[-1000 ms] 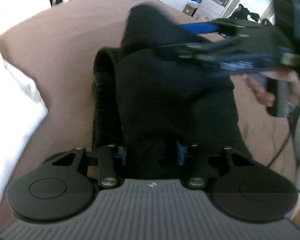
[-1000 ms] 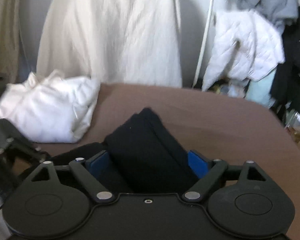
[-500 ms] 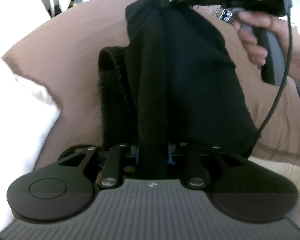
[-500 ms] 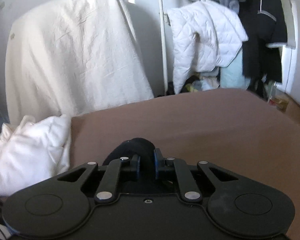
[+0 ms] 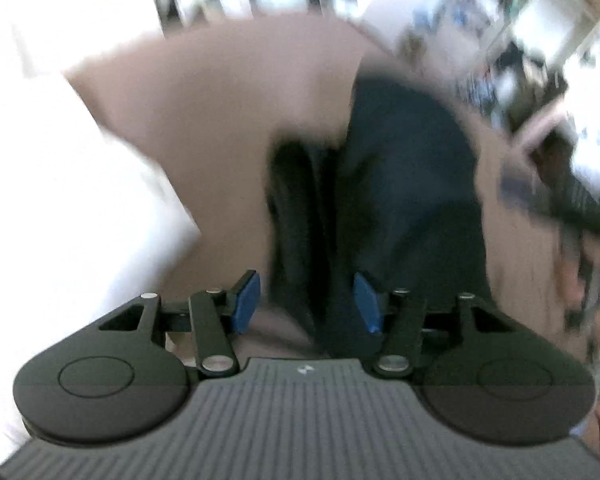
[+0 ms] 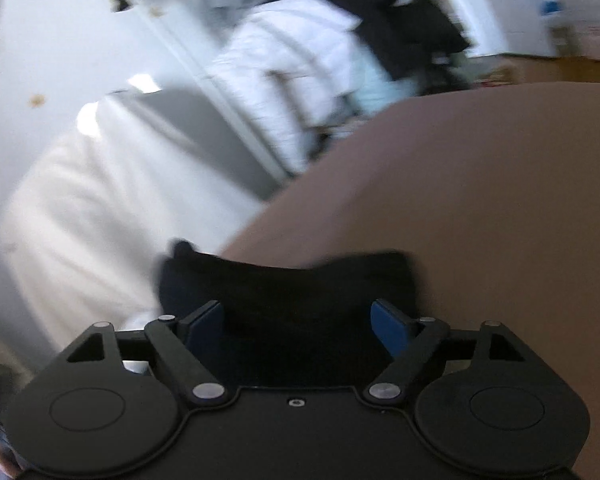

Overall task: Fold clothes
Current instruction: 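Lift the black bundle with both tools and carry it toward the white garment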

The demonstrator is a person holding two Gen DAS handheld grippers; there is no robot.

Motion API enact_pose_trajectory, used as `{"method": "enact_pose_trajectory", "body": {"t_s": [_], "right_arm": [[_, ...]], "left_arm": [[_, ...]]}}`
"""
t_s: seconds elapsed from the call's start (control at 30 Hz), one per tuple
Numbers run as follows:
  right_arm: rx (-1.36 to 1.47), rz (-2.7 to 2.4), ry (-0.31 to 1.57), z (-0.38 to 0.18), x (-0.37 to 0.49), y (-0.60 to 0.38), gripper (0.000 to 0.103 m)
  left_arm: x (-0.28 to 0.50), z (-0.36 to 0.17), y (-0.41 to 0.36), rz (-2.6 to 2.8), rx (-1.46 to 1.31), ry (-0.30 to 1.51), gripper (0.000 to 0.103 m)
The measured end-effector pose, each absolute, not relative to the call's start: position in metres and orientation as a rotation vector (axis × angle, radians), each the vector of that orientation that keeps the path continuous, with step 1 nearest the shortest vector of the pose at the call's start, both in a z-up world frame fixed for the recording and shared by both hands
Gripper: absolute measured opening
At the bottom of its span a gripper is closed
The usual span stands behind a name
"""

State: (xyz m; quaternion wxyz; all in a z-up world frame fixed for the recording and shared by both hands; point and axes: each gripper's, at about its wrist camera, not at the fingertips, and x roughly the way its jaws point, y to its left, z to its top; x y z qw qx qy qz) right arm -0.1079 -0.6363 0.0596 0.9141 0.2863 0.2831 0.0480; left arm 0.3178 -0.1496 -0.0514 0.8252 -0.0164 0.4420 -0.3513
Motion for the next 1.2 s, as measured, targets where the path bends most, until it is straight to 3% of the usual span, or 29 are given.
{"method": "enact_pose_trajectory", "body": {"t_s": [0.13, 0.37, 0.43, 0.7, 0.77, 0.8, 0.83, 0.9, 0.93, 1.2], "right_arm": [[0.650, 0.158, 0.686, 0.036, -0.120, -0.654, 0.086], [0.849, 0.367, 0.832, -0.032, -0.106, -0.643, 0.088], [0.855, 0.388, 0.831, -0.040, -0.097, -0.637, 0.093], [0.874, 0.436, 0.827, -0.056, -0.029, -0.616, 0.099], [0.792, 0.426, 0.793, -0.040, -0.028, -0.606, 0.089], [0.748, 0.421, 0.775, -0.032, -0.028, -0.601, 0.077], [0.704, 0.416, 0.756, -0.024, -0.028, -0.596, 0.069], [0.664, 0.442, 0.722, -0.004, -0.036, -0.592, 0.053], [0.646, 0.457, 0.705, 0.005, -0.040, -0.591, 0.052], [0.497, 0.590, 0.498, 0.109, -0.065, -0.546, 0.046]], "left_arm": [[0.313, -0.045, -0.152, -0.836, -0.122, 0.841, 0.073], [0.342, -0.112, -0.190, -0.828, -0.147, 1.010, 0.084], [0.354, -0.131, -0.192, -0.793, -0.146, 1.053, 0.103], [0.386, -0.179, -0.197, -0.789, -0.401, 1.169, 0.103], [0.382, -0.174, -0.205, -0.795, -0.391, 1.160, 0.090], [0.378, -0.168, -0.208, -0.805, -0.368, 1.147, 0.072], [0.373, -0.159, -0.207, -0.823, -0.345, 1.129, 0.062], [0.363, -0.142, -0.206, -0.858, -0.299, 1.091, 0.054], [0.359, -0.135, -0.202, -0.874, -0.291, 1.073, 0.049], [0.324, -0.080, -0.139, -0.955, -0.473, 0.925, 0.049]]}}
